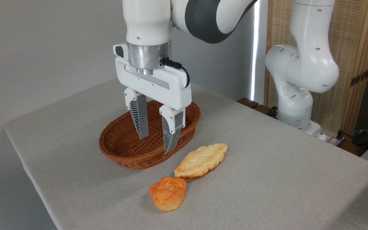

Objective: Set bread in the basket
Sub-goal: 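Move the open gripper from the basket toward the round orange roll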

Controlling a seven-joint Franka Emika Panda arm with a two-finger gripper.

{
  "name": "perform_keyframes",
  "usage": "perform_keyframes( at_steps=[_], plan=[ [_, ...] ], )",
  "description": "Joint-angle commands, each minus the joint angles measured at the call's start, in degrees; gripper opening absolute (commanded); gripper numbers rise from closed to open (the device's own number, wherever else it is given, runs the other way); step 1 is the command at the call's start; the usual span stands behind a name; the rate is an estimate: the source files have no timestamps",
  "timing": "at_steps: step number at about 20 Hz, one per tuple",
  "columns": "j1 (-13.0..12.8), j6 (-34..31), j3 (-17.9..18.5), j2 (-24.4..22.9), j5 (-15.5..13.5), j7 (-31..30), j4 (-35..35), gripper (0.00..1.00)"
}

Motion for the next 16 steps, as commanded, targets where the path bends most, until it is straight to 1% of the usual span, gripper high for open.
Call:
perform_keyframes(
  at_steps=[1, 3, 5, 8, 16],
  plan=[
    [-0.4, 0.3, 0.1, 0.7, 0.0, -0.6, 0.8, 1.0],
    [-0.4, 0.4, 0.1, 0.7, 0.2, -0.6, 0.9, 1.0],
    [-0.4, 0.6, 0.1, 0.6, -0.6, -0.6, 1.1, 1.0],
    [-0.8, -0.5, 0.0, 0.5, -0.8, -0.7, 1.7, 1.0],
    [-0.8, -0.5, 0.1, 0.5, -0.8, -1.1, 1.7, 1.0]
  ],
)
